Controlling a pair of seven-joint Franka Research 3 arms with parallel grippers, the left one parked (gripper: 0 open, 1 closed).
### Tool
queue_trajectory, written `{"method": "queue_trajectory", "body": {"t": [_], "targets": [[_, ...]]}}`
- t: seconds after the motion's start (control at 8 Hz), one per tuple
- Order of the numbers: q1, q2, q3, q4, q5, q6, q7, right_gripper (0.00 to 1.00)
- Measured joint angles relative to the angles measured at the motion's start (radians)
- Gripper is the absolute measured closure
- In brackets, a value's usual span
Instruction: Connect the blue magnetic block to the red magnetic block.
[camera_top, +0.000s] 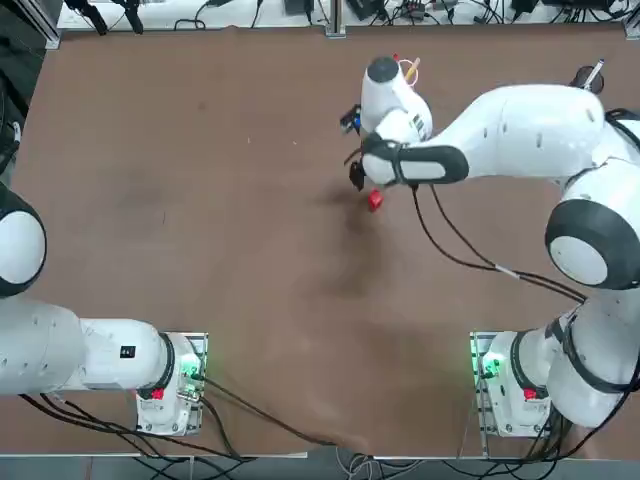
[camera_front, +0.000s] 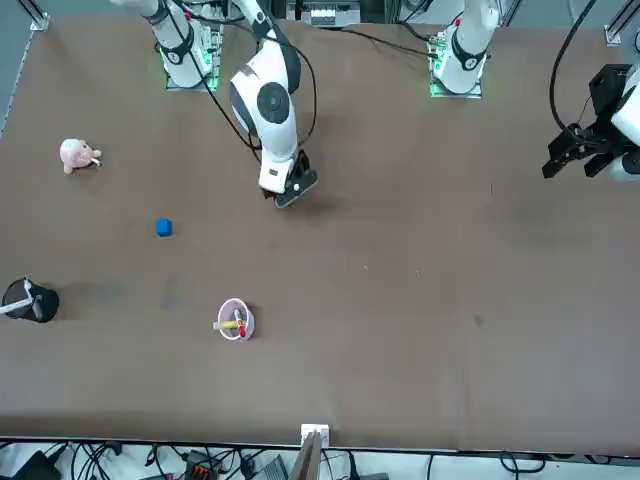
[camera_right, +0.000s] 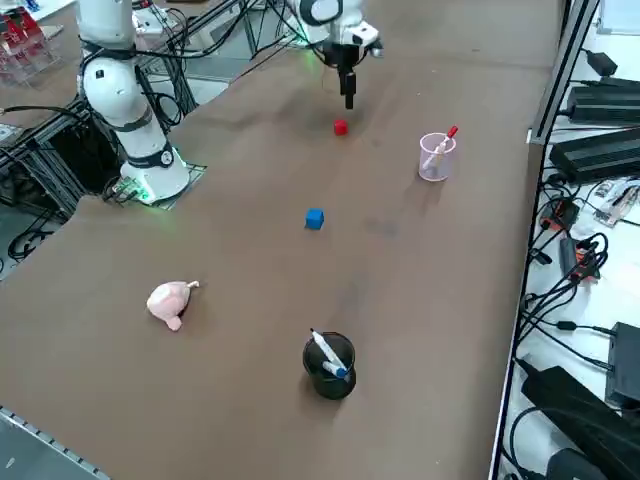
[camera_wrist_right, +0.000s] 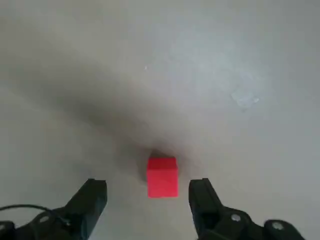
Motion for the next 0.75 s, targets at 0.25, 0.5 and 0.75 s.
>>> {"method": "queue_trajectory", "body": {"t": [0.25, 0.5, 0.75], "targets": [[0.002, 0.025, -0.002, -0.013, -0.028, 0.007, -0.098, 0.00], [0.002, 0.056, -0.010, -0.014, -0.044, 0.010, -0.149, 0.02], [0.001, 0.083, -0.015, -0.013, -0.044, 0.023, -0.157, 0.06]]}}
